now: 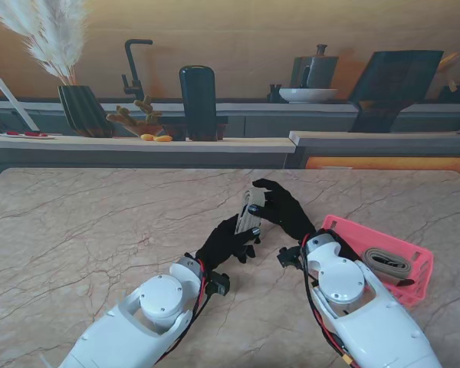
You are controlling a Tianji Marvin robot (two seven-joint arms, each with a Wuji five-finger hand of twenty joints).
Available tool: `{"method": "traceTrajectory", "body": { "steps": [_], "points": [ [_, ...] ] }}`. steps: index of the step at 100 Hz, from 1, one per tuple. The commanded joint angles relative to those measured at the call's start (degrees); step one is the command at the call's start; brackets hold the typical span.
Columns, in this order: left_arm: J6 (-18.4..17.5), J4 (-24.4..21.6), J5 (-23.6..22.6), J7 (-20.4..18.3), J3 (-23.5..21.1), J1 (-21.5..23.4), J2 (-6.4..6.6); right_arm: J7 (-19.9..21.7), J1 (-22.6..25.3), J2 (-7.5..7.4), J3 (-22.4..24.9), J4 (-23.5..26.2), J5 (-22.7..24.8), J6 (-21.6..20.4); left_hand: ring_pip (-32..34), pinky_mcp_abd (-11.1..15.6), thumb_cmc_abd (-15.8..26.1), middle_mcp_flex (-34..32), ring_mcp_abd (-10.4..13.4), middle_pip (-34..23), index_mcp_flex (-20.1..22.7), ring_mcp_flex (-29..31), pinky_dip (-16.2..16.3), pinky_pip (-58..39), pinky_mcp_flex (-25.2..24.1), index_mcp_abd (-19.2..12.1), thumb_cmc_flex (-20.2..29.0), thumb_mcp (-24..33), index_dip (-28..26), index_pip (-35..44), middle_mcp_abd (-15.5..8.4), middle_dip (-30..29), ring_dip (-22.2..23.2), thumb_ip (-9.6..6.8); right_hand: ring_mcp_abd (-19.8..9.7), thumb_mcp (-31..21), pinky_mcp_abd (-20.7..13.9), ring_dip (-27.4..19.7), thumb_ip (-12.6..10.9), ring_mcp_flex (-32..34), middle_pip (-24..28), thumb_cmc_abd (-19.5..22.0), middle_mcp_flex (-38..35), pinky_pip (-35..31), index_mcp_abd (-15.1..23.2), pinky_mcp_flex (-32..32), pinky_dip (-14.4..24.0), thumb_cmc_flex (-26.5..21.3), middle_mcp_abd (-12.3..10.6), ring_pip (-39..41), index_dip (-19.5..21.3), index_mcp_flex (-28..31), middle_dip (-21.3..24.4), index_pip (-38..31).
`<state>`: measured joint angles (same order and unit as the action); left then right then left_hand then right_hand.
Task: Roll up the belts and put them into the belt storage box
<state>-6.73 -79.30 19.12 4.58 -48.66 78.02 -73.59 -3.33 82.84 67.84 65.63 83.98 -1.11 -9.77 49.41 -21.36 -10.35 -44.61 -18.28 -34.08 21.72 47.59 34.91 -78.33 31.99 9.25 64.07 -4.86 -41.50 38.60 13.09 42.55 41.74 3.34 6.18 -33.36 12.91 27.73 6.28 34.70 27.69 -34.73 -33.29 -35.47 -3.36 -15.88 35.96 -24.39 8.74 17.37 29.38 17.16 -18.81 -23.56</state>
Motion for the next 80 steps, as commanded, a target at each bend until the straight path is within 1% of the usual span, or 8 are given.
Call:
{"method": "traceTrajectory", "body": {
  "steps": [1,23,46,52,61,69,74,80],
  "points": [
    [-0.53,-1.13,0.91,0.15,-0.33,0.84,-0.63,1.28,-0.06,0.76,-0.55,-1.43,-1.04,-0.05,3.28,1.56,7.64,-4.54,1.72,-4.37,1.62,2.38,1.38,-3.4,0.62,-9.66,9.9,7.31,-2.08,9.34,-5.39,0.9,1.9,-0.58,-1.06,0.02,-2.53,-1.45,-1.44,-0.88,-1.72,-0.69,-0.25,2.32,2.1,0.6,-1.45,-0.3,-1.52,-1.9,0.86,0.72,1.26,1.03],
    [-1.27,-1.47,2.69,1.0,-0.62,1.4,-0.99,7.88,-0.71,0.6,-1.5,-3.02,-10.6,-1.34,3.35,1.5,7.67,-4.68,1.7,-4.37,1.68,2.55,1.29,-3.51,0.75,-9.86,9.9,7.2,-1.9,9.64,-5.5,0.96,1.91,-0.54,-3.61,-3.44,-2.59,-2.33,-1.12,-0.31,-5.79,-1.73,-8.8,3.7,12.41,1.05,-1.1,-5.26,-6.88,-4.21,2.3,6.79,0.99,-4.94],
    [-1.04,-1.57,3.98,0.55,-0.69,1.54,-1.04,9.03,-0.76,0.53,-2.38,-2.38,-12.11,-1.6,3.28,1.54,7.55,-4.71,1.78,-4.29,1.7,2.51,1.15,-3.5,0.7,-9.97,9.9,7.13,-1.74,9.78,-5.56,1.01,1.88,-0.52,-4.89,-14.14,-1.46,-1.98,-0.7,2.54,-6.23,-3.48,-18.29,3.47,21.28,0.05,-0.25,-6.08,-9.92,-3.96,2.78,17.06,-0.68,-13.94],
    [-0.97,-1.53,4.26,0.41,-0.66,1.54,-1.06,8.21,-0.59,0.78,-2.53,-1.89,-12.32,-1.02,3.26,1.49,7.41,-4.9,1.61,-4.28,1.85,2.57,1.13,-3.51,0.72,-9.69,9.9,6.92,-1.66,9.78,-5.43,1.01,1.86,-0.45,-5.48,-10.89,-1.25,-1.48,4.88,4.0,-4.76,-2.14,-22.6,3.07,27.23,-0.36,-0.25,-10.55,-11.22,-3.14,-6.52,19.51,-1.31,-25.49],
    [-0.48,-1.38,4.97,-0.33,-0.6,1.42,-1.03,6.31,-0.31,1.32,-2.67,-1.11,-13.14,-0.23,2.95,1.36,6.58,-5.36,1.14,-3.9,2.99,2.41,1.01,-3.33,0.42,-9.59,9.9,5.51,-0.05,8.46,-5.14,0.76,1.71,-0.4,-5.92,-9.47,-0.94,-0.38,5.07,6.61,-1.77,0.5,-28.93,2.63,30.8,-1.0,-0.34,-13.67,-12.5,-1.03,-9.62,27.82,-2.8,-33.08],
    [0.48,-1.13,5.52,-1.32,-0.56,1.17,-0.95,4.66,0.17,1.89,-2.51,-0.04,-14.88,0.58,2.32,1.08,3.69,-5.07,0.56,-3.15,4.04,1.62,0.99,-2.78,-0.51,-9.08,8.14,4.63,2.85,5.31,-4.66,1.26,1.45,-1.32,-6.04,-11.66,-0.56,1.2,5.54,8.43,-0.01,-0.7,-33.61,2.02,30.06,-1.45,-0.38,-14.64,-12.22,1.63,-12.0,32.56,-4.02,-35.75],
    [0.93,-0.87,5.58,-1.78,-0.47,0.95,-0.92,3.91,0.52,2.13,-2.26,0.71,-15.91,0.89,1.77,1.29,0.37,-4.81,0.37,-0.97,4.4,0.9,1.1,-2.2,-1.12,-8.66,4.06,7.3,4.73,2.56,-4.23,3.13,1.24,-2.02,-6.06,-13.56,-0.48,2.08,6.11,9.02,1.18,-1.9,-34.86,1.76,29.42,-1.52,-0.46,-14.16,-11.86,3.11,-13.25,33.67,-4.09,-36.44],
    [1.41,-0.73,5.55,-2.13,-0.43,0.81,-0.87,2.79,1.02,2.41,-1.87,1.8,-16.93,1.23,0.46,1.0,-3.74,-3.11,0.23,1.7,4.92,-0.45,1.23,-0.75,-2.46,-7.85,-3.46,14.79,6.23,-2.0,-3.93,-2.04,0.99,-0.75,-6.02,-14.94,-0.39,2.83,6.46,9.55,2.26,-2.75,-35.45,1.44,29.06,-1.73,-0.47,-13.89,-11.53,4.47,-13.74,34.31,-4.16,-36.85]
  ]
}}
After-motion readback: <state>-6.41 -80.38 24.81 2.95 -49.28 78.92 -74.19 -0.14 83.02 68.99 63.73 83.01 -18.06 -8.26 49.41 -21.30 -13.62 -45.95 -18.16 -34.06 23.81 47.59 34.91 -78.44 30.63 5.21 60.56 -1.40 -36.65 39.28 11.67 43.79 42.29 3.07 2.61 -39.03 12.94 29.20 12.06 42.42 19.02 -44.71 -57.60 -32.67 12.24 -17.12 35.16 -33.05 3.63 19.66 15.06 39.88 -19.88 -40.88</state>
